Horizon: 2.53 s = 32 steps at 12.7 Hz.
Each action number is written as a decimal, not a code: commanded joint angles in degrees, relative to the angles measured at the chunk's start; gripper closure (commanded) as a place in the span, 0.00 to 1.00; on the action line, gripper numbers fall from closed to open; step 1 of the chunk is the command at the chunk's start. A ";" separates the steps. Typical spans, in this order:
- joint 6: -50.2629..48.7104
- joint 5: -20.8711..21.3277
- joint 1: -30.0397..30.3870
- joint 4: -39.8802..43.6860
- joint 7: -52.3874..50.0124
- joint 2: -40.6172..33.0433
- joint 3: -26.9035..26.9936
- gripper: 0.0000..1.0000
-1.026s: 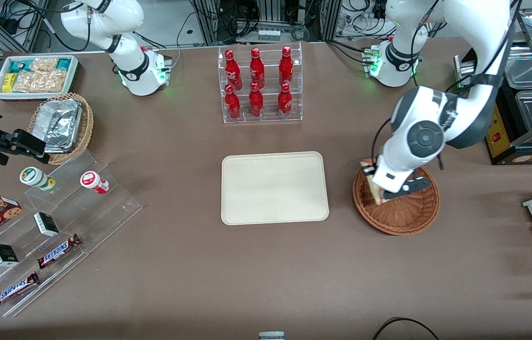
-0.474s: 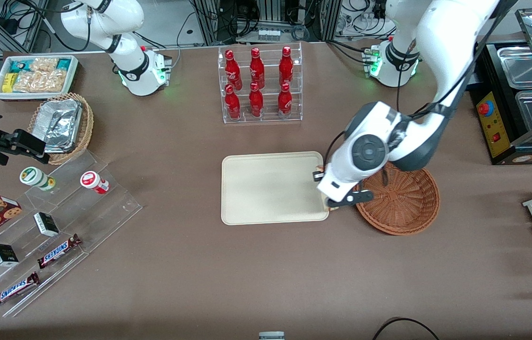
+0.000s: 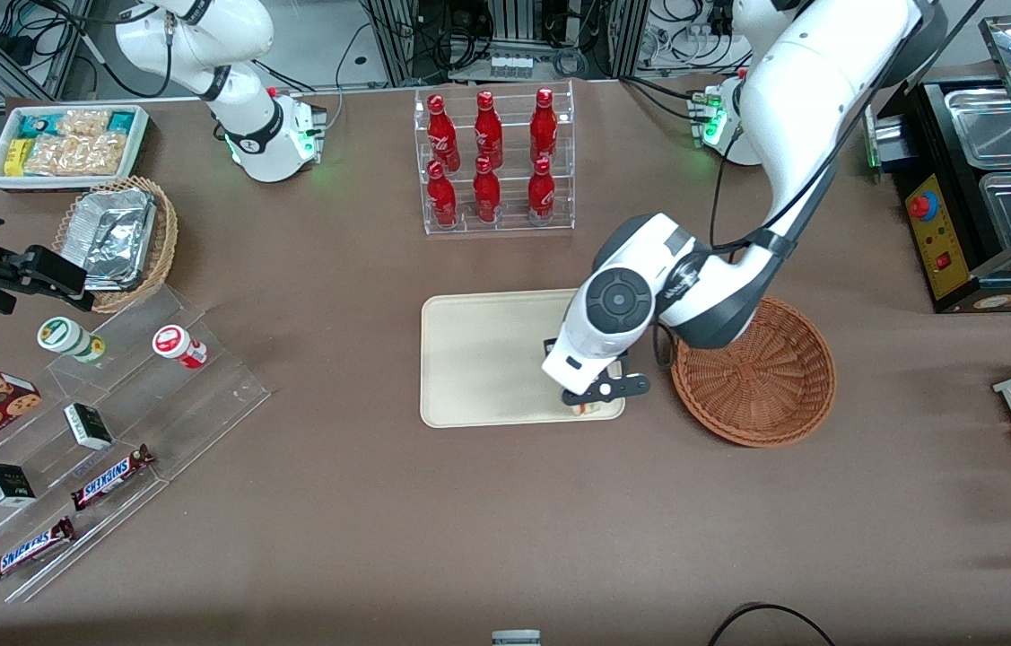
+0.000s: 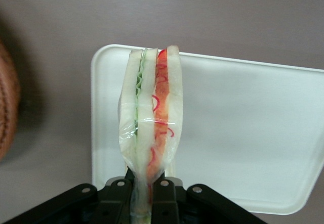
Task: Place sandwich from basket to tray
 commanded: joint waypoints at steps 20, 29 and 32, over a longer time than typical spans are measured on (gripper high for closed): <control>8.42 6.84 -12.53 4.49 -13.36 9.34 1.50 0.00; -4.83 6.76 -9.19 4.76 -9.61 -2.70 1.50 0.00; -9.49 7.63 -6.73 4.32 -7.39 -4.81 1.50 0.00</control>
